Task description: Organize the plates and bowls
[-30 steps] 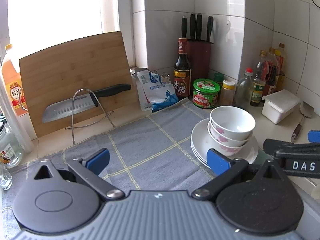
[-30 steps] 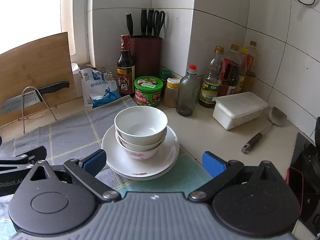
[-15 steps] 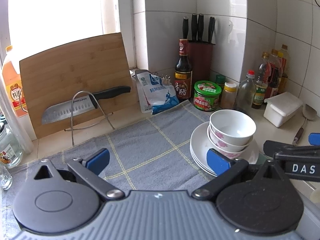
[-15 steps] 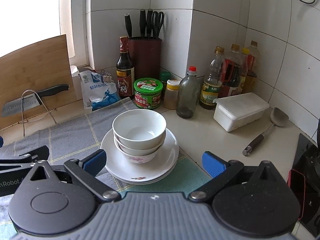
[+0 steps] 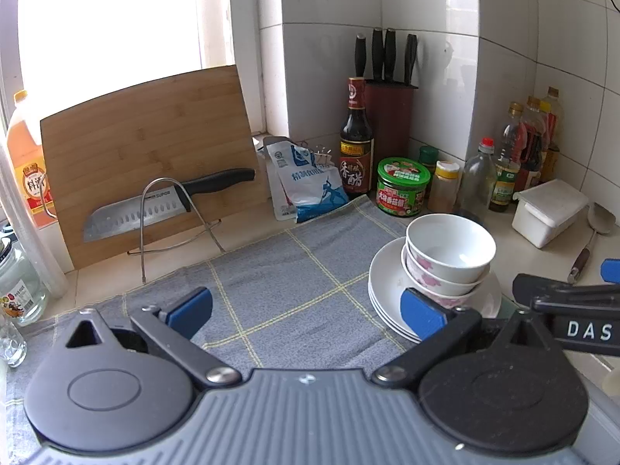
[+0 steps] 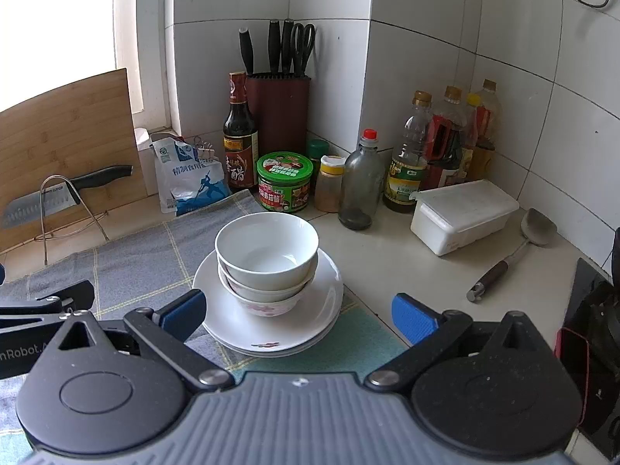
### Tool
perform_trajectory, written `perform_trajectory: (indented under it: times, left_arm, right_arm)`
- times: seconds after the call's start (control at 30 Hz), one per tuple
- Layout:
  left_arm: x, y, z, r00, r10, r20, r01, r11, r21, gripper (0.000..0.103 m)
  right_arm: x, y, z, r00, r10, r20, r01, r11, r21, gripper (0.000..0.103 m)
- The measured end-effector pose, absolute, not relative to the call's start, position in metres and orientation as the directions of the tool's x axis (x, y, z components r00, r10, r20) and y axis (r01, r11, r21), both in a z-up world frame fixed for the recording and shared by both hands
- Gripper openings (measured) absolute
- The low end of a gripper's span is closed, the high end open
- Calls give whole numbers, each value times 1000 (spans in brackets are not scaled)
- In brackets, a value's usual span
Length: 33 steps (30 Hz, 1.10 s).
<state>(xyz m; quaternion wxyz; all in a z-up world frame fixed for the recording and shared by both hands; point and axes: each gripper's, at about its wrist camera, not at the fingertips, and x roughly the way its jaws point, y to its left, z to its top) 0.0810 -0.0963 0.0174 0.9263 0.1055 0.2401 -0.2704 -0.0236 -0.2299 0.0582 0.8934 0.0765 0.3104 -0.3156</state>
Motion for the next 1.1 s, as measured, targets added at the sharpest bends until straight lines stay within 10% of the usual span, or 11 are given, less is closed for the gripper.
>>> perform_trajectory:
  times: [1.1]
  left_arm:
    - [84, -98, 18, 737, -443, -510, 544, 837, 59, 102]
  right_arm:
    - [-22, -228, 62, 606, -527, -595, 619, 783, -63, 103]
